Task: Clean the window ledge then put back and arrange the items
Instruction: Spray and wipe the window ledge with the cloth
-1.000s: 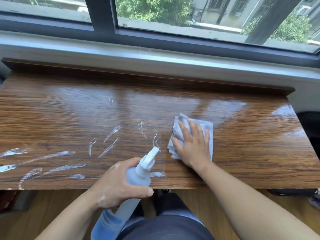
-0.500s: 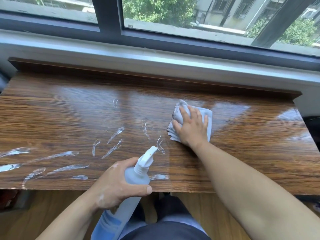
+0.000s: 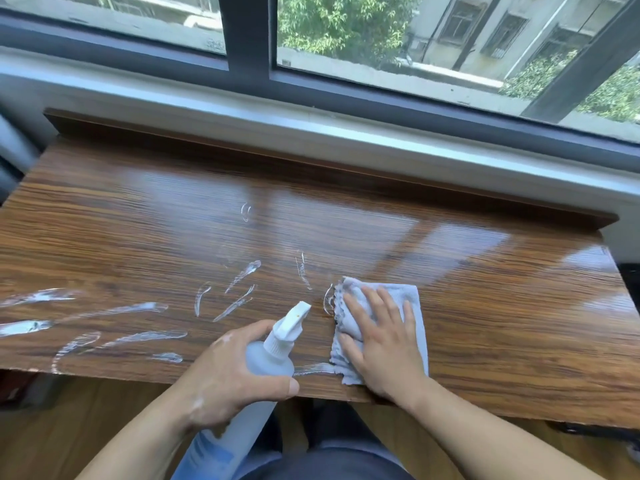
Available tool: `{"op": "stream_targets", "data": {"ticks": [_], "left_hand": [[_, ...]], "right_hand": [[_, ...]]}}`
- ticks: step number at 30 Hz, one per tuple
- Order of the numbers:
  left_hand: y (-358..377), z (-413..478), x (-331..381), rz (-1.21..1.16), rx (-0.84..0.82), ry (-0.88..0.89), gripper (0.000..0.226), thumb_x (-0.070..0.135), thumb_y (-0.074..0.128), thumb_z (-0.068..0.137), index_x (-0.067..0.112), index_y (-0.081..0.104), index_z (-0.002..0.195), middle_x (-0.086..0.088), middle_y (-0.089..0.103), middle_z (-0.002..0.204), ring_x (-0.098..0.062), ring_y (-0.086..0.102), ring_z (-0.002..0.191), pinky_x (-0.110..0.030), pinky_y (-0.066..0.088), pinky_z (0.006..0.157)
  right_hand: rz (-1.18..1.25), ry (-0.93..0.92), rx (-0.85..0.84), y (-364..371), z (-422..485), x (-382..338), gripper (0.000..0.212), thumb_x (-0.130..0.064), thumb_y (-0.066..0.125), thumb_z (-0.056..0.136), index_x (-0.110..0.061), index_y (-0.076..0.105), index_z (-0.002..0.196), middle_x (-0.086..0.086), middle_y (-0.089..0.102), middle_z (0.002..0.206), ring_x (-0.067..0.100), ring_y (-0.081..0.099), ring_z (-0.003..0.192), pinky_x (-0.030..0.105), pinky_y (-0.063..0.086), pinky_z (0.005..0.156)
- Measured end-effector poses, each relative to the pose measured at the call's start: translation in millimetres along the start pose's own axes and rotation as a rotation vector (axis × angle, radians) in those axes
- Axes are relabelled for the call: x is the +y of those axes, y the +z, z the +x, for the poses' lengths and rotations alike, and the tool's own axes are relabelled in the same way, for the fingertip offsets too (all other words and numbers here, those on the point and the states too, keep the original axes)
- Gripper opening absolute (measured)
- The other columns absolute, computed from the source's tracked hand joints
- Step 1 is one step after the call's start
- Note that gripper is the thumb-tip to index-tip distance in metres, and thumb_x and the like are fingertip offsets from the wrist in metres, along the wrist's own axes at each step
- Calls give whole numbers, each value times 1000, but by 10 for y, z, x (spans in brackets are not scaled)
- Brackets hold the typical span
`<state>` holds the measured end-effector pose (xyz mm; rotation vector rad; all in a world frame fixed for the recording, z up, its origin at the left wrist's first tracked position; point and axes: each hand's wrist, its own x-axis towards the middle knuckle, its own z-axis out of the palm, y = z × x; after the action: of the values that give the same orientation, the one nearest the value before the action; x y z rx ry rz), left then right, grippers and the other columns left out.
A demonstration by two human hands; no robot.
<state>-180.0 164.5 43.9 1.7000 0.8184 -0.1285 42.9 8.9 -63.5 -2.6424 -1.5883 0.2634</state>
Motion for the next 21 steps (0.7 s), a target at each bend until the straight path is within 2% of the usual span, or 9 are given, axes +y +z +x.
{"op": "stream_targets", "data": {"ticks": [3, 7, 9, 13, 16, 18, 21], "left_hand": [[-14, -25, 4, -17, 10, -3, 65, 62, 76, 48, 58, 61, 111, 10, 72, 104, -11, 64, 88, -13, 48, 74], [5, -54, 15, -31, 7, -7, 64, 62, 76, 48, 59, 62, 110, 12, 72, 104, -9, 62, 88, -11, 46, 73], [-1, -51, 0, -28, 3, -8, 63, 62, 77, 48, 55, 64, 110, 9, 72, 103, -9, 63, 84, -13, 47, 73], [-31, -30, -11, -80, -10, -13, 60, 59, 79, 50, 49, 67, 109, 7, 71, 90, -1, 56, 68, -20, 47, 70], [-66, -21, -45, -91, -3, -25, 62, 59, 80, 52, 49, 67, 112, 12, 71, 90, -3, 58, 73, -29, 50, 76], [-81, -20, -57, -84, 5, -34, 64, 60, 80, 52, 51, 66, 113, 10, 72, 98, -8, 62, 81, -34, 53, 84], [-93, -17, -71, -77, 15, -38, 64, 59, 81, 51, 51, 66, 113, 9, 72, 101, -7, 63, 81, -32, 52, 84]], "right_hand": [[23, 82, -35, -128, 787, -117, 62, -62, 28, 94, -42, 26, 153, -4, 22, 164, 22, 13, 152, 58, 5, 121], [63, 179, -79, -268, 1492, -147, 60, -60, 32, 99, -43, 18, 155, -4, 11, 165, 20, 3, 153, 58, -2, 121], [61, 158, -76, -250, 1395, -146, 60, -59, 33, 99, -42, 19, 156, -3, 12, 165, 21, 3, 153, 58, -2, 121], [15, 18, 6, -117, 507, -136, 63, -61, 31, 94, -40, 30, 153, -3, 24, 164, 23, 15, 153, 60, 9, 121], [5, -14, 11, 1, 88, -144, 62, -61, 39, 93, -38, 37, 150, -3, 29, 161, 24, 22, 151, 61, 16, 119], [28, 31, 3, 4, 269, -173, 62, -62, 36, 92, -38, 38, 149, -3, 31, 160, 24, 24, 150, 62, 16, 119], [58, 149, 26, -88, 922, -252, 62, -62, 33, 94, -40, 33, 152, -1, 27, 161, 24, 18, 151, 63, 11, 119]]}}
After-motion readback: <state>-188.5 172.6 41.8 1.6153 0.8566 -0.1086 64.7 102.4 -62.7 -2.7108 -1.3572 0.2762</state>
